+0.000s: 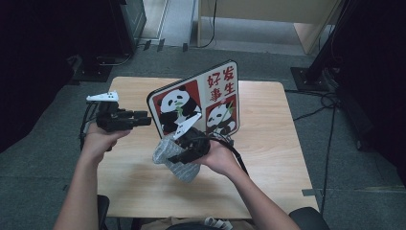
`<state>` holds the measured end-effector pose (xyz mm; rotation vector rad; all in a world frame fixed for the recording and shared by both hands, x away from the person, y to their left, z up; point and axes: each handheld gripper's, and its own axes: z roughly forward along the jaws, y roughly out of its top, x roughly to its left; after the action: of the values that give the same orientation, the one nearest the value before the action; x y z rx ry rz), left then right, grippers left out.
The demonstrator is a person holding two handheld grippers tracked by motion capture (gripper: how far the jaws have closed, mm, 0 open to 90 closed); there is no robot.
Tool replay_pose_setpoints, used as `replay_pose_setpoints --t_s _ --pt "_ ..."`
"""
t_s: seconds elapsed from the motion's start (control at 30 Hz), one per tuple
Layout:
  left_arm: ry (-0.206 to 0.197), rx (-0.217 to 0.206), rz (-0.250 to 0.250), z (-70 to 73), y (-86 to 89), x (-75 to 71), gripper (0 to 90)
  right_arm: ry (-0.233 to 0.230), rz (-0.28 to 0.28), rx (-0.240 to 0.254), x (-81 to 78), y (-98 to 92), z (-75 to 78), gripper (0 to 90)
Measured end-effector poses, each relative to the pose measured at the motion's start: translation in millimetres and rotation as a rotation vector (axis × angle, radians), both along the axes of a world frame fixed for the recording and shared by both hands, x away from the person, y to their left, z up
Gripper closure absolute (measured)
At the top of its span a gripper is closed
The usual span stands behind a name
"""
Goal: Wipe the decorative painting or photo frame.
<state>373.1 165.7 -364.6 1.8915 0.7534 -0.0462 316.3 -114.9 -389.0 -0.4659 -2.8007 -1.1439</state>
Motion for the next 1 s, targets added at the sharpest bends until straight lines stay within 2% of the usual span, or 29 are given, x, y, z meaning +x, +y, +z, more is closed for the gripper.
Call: replay_pose_setpoints --t_s 0.33,0.47,0.63,1.0 --pt "-0.003 -0.002 0.01 1.1 7.4 -1.9 43.6 -0.031 0.049 0.002 3.4 17.4 31.8 64.9" --pt "-0.002 0.012 0.006 1.3 11.3 -3.2 40.2 -0.036 0.068 0.005 4.7 25.3 43.1 64.8" --pt "-0.004 0.008 0.013 1.4 16.0 -4.1 38.2 -0.036 0.091 0.015 8.8 35.4 56.5 64.8" --pt "-0.008 -0.006 0.041 0.8 25.9 -5.7 37.3 -0.075 0.106 0.027 22.7 52.4 81.1 64.3"
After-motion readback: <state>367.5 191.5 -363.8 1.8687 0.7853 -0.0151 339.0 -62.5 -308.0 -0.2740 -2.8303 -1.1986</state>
